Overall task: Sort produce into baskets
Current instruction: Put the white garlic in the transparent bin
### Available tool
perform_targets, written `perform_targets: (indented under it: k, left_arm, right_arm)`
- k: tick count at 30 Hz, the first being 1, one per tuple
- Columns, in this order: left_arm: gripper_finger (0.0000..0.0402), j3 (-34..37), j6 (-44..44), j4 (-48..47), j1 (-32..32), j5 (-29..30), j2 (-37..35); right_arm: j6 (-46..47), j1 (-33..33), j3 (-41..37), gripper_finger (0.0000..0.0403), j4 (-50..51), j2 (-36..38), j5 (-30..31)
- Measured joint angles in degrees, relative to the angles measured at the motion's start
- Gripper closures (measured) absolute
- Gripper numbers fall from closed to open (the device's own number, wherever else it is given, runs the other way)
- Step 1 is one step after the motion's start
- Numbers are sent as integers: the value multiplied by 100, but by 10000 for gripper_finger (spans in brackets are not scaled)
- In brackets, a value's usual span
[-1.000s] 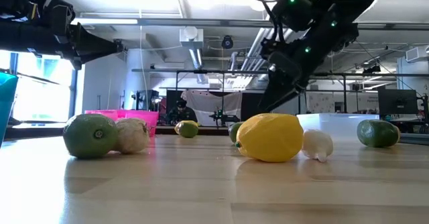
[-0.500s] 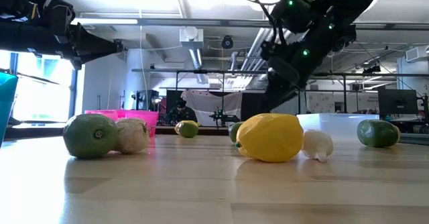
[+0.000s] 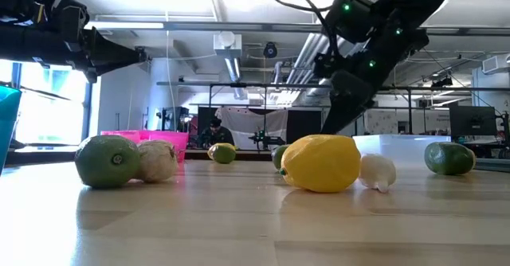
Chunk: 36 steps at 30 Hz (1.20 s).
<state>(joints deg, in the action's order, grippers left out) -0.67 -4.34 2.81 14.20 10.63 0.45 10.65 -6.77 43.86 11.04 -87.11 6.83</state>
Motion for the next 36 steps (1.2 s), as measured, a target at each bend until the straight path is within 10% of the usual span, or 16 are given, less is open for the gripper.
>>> perform_targets:
  k: [9, 15, 36]
  left_arm:
    - [339, 0, 0, 0, 2, 0, 0]
    - [339, 0, 0, 0, 1, -1, 2]
    - [339, 0, 0, 0, 2, 0, 2]
  right_arm:
    - [153, -114, 2, 136, -268, -113, 489]
    - [-356, -114, 1, 86, -486, -598, 374]
    - [-410, -302, 0, 278, -501, -502, 127]
